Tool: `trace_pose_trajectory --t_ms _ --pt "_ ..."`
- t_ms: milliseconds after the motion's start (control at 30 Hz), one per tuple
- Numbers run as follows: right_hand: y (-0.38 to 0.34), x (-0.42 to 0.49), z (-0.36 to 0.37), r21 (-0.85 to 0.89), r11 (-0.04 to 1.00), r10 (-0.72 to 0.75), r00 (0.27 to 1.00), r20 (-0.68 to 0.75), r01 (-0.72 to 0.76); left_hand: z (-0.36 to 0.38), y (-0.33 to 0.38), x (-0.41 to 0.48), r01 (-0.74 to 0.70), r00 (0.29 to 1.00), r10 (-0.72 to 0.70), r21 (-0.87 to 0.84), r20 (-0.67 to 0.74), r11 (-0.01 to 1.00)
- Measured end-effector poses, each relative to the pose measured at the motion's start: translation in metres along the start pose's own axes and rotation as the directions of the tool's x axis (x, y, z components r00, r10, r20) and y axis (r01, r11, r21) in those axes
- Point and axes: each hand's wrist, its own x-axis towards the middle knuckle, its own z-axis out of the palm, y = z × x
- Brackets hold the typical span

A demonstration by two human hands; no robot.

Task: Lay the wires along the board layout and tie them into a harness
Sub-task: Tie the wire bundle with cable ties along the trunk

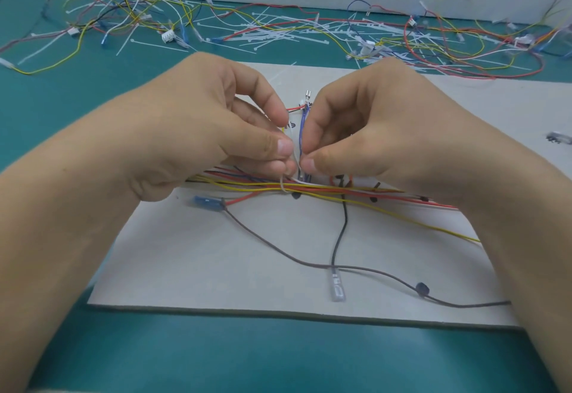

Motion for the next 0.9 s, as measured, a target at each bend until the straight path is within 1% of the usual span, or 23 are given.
trace_pose_trajectory --t_ms 233,533,733,900 --pt "-0.0007 -0.0006 0.0018 0.047 0.999 0.025 1.000 -0.019 -0.024 0.0038 0.0009 -0.0010 -0.019 0.999 0.022 0.072 -0.046 0.997" --pt "-0.0039 -0.0022 0.0049 0.072 0.992 0.110 0.986 -0.126 -0.102 0.0059 0.0013 -0.0011 -0.057 0.997 0.063 0.155 -0.038 0.986" --pt "-0.0045 -0.0022 0.0054 0.102 0.989 0.123 0.984 -0.130 -0.110 0.0056 -0.0003 -0.0008 -0.072 0.997 0.078 0.167 -0.029 0.983" --pt "-0.0042 -0.0020 0.0057 0.091 0.990 0.116 0.984 -0.132 -0.105 0.0048 -0.0012 0.0006 -0.073 0.996 0.081 0.207 -0.031 0.976"
